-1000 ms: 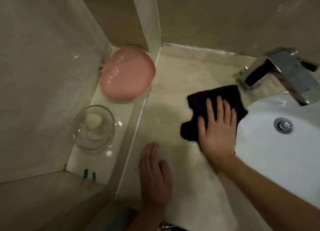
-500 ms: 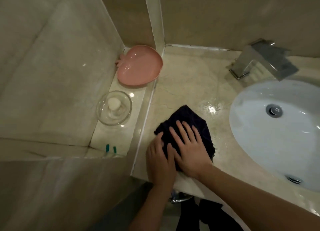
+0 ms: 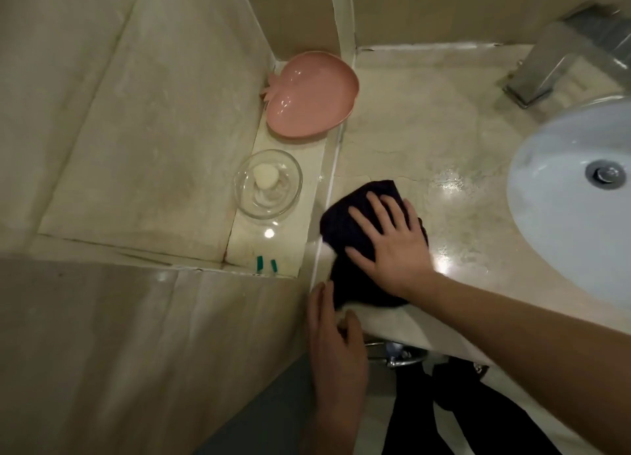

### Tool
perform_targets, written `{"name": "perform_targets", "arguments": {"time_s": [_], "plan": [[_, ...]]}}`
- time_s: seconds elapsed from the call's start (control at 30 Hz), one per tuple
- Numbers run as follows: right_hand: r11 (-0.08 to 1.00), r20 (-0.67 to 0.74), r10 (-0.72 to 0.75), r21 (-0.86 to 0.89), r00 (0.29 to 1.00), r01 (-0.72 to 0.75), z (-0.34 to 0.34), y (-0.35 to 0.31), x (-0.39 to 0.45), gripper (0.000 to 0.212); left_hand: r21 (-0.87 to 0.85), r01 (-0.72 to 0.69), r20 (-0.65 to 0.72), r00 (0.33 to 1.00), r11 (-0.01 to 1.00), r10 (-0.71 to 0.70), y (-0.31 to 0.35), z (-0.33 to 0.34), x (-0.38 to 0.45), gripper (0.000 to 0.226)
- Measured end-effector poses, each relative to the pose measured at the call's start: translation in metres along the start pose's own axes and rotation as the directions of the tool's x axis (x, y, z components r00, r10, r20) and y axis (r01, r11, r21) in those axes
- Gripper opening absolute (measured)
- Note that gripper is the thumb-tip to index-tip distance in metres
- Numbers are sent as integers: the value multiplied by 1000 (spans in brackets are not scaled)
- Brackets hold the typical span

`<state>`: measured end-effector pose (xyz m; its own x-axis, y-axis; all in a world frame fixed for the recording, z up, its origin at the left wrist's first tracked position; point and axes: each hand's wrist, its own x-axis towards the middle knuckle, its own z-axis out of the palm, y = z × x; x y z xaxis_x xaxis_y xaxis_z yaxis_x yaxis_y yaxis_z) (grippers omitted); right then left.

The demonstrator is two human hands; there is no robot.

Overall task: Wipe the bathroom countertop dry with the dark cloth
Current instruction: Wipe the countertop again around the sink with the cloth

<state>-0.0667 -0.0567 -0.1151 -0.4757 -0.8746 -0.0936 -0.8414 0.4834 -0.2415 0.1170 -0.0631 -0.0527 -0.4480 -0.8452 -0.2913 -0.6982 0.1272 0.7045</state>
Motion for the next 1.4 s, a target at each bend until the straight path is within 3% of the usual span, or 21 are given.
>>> {"name": "perform_targets", "arguments": {"time_s": [0.1, 0.23, 0.33, 0.43, 0.53, 0.63, 0.8, 0.9, 1.0, 1.13, 1.17, 1.27, 1.4], "plan": [[985, -88, 174, 12, 981, -174, 9, -39, 9, 71, -48, 14, 1, 1000, 999, -14, 9, -11, 12, 50], [995, -14, 95, 13, 995, -94, 18, -72, -29, 77, -73, 44, 6, 999, 996, -44, 9, -10, 14, 47], [998, 48, 20, -53, 999, -17, 26, -83, -53, 81, 47, 17, 54, 998, 999, -20, 1, -1, 7, 50], [998, 17, 17, -60, 1000, -16, 29, -77, -49, 72, 241, -71, 104, 994, 968, 47, -7, 8, 7, 73], [996, -9, 39, -74, 999, -40, 28, -64, -54, 63, 367, -140, 105, 989, 920, 108, -1, 18, 8, 82], [993, 6, 111, -42, 994, -110, 20, -34, -76, 67, 393, -251, 212, 961, 885, 179, 12, 32, -4, 77], [952, -35, 306, 29, 952, -305, 1, 26, -134, 62, 484, -508, 441, 845, 713, 303, 36, 83, -32, 66], [921, -44, 390, 10, 920, -390, -7, 62, -171, 65, 402, -584, 497, 786, 705, 367, 56, 113, -49, 57], [928, -2, 372, 2, 928, -372, -16, 91, -197, 70, 361, -633, 529, 744, 685, 408, 73, 127, -63, 52], [933, 2, 343, 110, 939, -341, -27, 100, -203, 64, 407, -564, 364, 822, 718, 438, 89, 136, -58, 44], [934, -3, 340, 116, 940, -338, -27, 102, -203, 64, 397, -586, 338, 809, 706, 481, 93, 140, -55, 46], [951, -11, 308, 28, 951, -307, -18, 111, -208, 67, 323, -716, 458, 691, 619, 559, 96, 161, -50, 55], [957, -33, 289, 31, 957, -288, -11, 123, -219, 64, 451, -707, 510, 705, 545, 493, 84, 180, -47, 62]]}}
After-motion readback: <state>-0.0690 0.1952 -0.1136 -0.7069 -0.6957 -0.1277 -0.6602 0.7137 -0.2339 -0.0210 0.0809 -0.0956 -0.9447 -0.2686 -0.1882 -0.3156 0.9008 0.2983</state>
